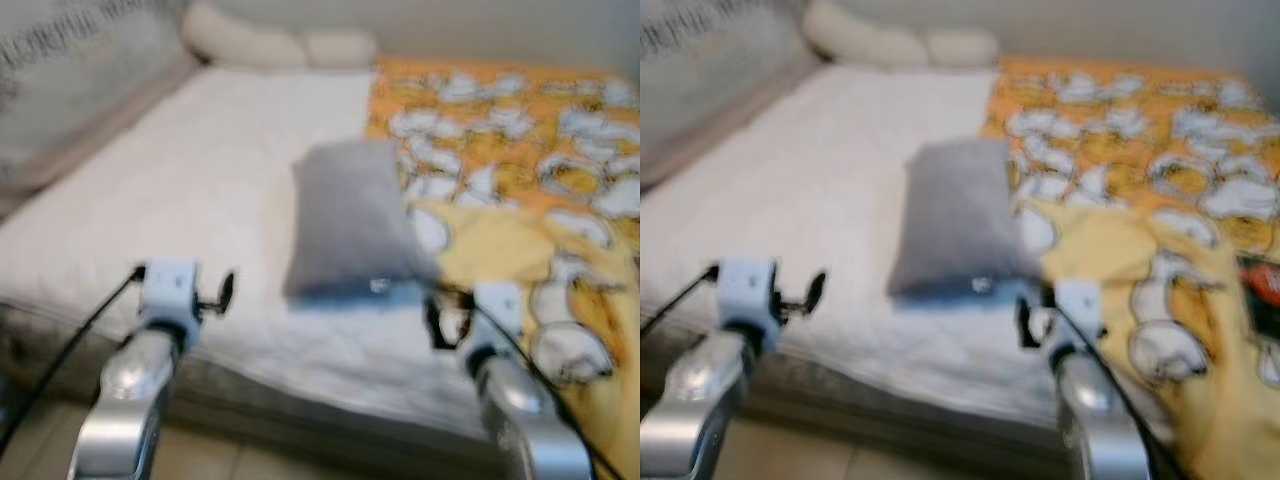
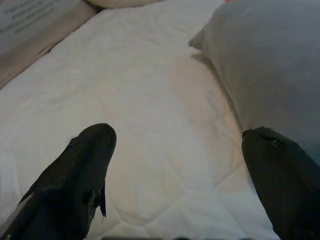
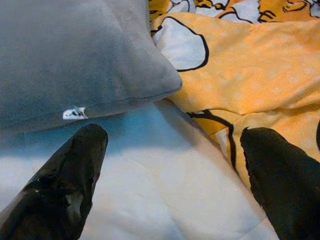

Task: Clean up the room

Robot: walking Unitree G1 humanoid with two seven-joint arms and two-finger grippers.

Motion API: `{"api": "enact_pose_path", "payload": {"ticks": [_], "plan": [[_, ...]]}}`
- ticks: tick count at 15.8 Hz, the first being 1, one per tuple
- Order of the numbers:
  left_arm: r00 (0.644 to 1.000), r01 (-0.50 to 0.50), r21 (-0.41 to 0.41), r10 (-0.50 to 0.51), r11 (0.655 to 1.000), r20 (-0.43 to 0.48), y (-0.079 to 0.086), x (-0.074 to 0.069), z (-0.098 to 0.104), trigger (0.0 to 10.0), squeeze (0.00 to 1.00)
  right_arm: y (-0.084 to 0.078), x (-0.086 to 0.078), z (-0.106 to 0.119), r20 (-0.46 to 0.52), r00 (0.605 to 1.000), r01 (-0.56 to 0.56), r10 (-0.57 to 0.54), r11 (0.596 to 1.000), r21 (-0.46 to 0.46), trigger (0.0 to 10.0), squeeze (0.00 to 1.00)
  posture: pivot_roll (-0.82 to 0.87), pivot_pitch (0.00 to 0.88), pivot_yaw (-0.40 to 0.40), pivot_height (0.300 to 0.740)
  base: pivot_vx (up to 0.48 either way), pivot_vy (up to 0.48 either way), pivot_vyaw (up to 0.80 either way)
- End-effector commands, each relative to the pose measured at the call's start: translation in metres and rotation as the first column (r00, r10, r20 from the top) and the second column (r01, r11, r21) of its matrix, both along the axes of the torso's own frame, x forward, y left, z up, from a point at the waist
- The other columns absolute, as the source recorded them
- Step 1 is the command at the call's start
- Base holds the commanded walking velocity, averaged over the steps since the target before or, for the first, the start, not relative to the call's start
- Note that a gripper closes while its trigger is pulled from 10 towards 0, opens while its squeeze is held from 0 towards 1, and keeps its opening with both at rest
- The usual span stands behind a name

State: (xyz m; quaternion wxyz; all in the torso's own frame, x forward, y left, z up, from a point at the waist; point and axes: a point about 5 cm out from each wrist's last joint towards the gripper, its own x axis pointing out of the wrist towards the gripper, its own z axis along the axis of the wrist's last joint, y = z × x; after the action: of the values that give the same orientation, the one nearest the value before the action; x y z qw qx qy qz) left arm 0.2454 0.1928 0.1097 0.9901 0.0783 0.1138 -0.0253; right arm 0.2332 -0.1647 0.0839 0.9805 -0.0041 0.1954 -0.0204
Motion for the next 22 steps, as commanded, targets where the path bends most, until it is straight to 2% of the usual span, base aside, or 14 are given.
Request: {"api": "enact_pose_path", "payload": {"ticks": [1, 10, 14, 17, 18, 19, 22], "plan": [[1.000, -0.006, -0.001, 0.006, 1.000, 0.006, 0.0006, -0.0010, 0.0002, 10.0, 0.00, -0.0013, 0.0018, 0.0027, 0.013, 1.000, -0.003, 0.003, 1.000, -0.006, 10.0, 0.00, -0.08, 0.000, 0.043, 0.740, 0.000, 0.000, 0.00], [1.000, 0.015, -0.012, -0.015, 1.000, 0.003, -0.0029, 0.0011, 0.0015, 10.0, 0.00, -0.0030, 0.0058, 0.0045, 0.038, 0.999, -0.027, 0.028, 1.000, -0.005, 10.0, 0.00, -0.07, 0.000, 0.031, 0.740, 0.000, 0.000, 0.00], [1.000, 0.025, 0.002, -0.025, 1.000, 0.006, -0.0015, 0.0022, 0.0019, 10.0, 0.00, -0.0031, 0.0063, 0.0012, 0.021, 1.000, -0.010, 0.010, 1.000, 0.001, 10.0, 0.00, -0.07, 0.000, 0.037, 0.740, 0.000, 0.480, -0.71], [0.999, 0.031, 0.040, -0.032, 0.999, 0.016, -0.0008, 0.0052, 0.0044, 10.0, 0.00, -0.0010, 0.0071, 0.0022, 0.032, 0.999, -0.008, 0.008, 1.000, 0.008, 10.0, 0.00, -0.07, 0.000, 0.044, 0.740, 0.000, 0.101, 0.00], [0.999, 0.031, 0.040, -0.031, 0.999, 0.018, -0.0006, 0.0055, 0.0048, 10.0, 0.00, -0.0007, 0.0073, 0.0024, 0.032, 0.999, -0.008, 0.008, 1.000, 0.008, 10.0, 0.00, -0.07, 0.000, 0.045, 0.740, 0.000, 0.000, 0.00], [0.999, 0.007, -0.003, -0.007, 1.000, 0.033, 0.0001, 0.0063, 0.0078, 10.0, 0.00, 0.0006, 0.0082, 0.0028, 0.035, 0.999, -0.015, 0.014, 1.000, 0.021, 10.0, 0.00, -0.07, 0.000, 0.048, 0.740, 0.000, 0.000, 0.00], [0.999, 0.000, 0.004, 0.000, 1.000, 0.038, 0.0005, 0.0064, 0.0088, 10.0, 0.00, 0.0025, 0.0089, 0.0046, 0.050, 0.998, -0.036, 0.034, 0.999, 0.040, 10.0, 0.00, -0.07, 0.000, 0.045, 0.740, 0.000, 0.000, 0.00]]}}
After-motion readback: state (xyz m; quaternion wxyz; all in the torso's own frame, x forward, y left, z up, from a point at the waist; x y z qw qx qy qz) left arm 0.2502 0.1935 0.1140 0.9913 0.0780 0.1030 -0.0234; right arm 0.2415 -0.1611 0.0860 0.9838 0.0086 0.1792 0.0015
